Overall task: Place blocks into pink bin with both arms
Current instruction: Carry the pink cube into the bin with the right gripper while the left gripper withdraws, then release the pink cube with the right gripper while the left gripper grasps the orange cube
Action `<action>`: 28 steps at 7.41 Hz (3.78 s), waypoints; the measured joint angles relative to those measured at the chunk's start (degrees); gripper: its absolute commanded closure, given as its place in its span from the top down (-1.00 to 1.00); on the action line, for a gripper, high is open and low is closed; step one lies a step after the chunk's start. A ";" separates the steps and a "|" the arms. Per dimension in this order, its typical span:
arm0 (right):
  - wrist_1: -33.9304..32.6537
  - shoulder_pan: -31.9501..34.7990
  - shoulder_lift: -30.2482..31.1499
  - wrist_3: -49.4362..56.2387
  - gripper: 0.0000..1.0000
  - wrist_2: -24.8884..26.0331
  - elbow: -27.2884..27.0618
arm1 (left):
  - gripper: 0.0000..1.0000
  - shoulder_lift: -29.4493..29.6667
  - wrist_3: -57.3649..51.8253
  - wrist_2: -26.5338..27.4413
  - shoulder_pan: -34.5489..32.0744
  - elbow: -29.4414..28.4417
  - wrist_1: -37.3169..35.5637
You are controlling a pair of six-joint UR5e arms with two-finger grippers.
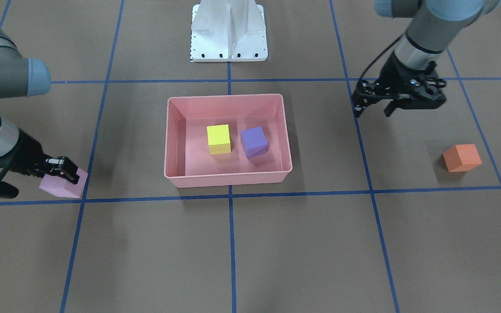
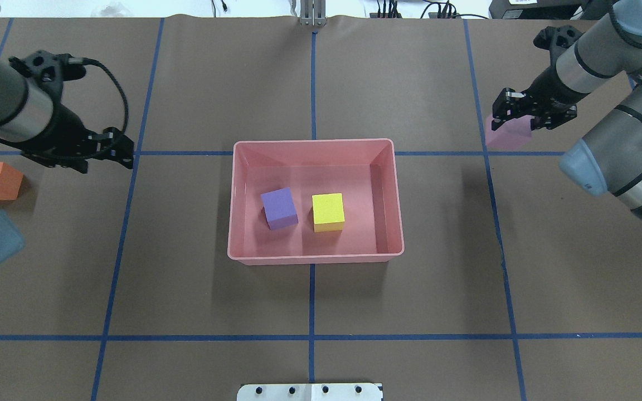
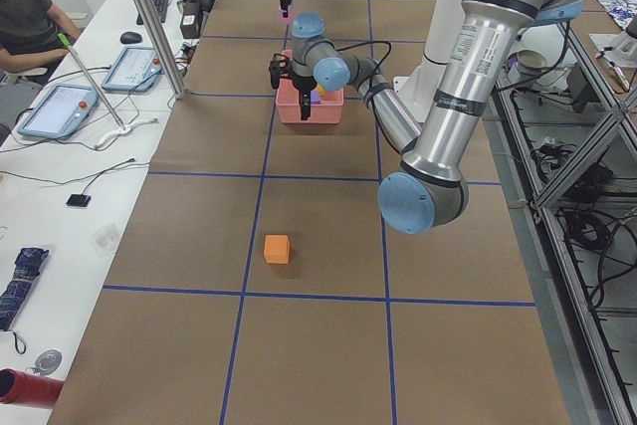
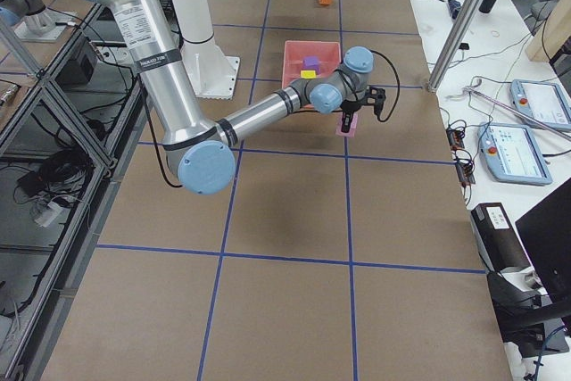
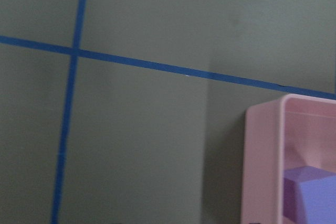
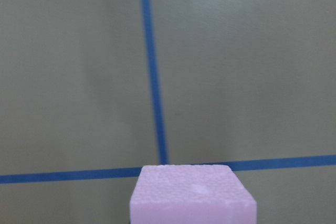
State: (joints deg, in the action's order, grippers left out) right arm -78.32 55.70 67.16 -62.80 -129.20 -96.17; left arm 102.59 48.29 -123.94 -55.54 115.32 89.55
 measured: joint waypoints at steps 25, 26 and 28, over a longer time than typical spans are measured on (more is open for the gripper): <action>-8.52 -16.93 -11.25 -21.93 1.00 18.10 -4.87 | 0.82 -6.10 -14.69 -8.42 -10.94 -34.64 22.40; -8.52 -16.64 -10.99 -21.94 1.00 18.08 -5.18 | 0.66 -6.14 -14.56 -8.32 -10.22 -34.74 22.47; -9.12 -15.46 -9.97 -21.82 1.00 17.35 -6.70 | -0.99 -6.16 -14.56 -8.22 -9.38 -35.20 22.56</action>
State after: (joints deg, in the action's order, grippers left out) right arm -87.43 40.24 57.19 -84.62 -111.84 -102.87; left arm 96.43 33.73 -132.16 -64.92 80.12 112.11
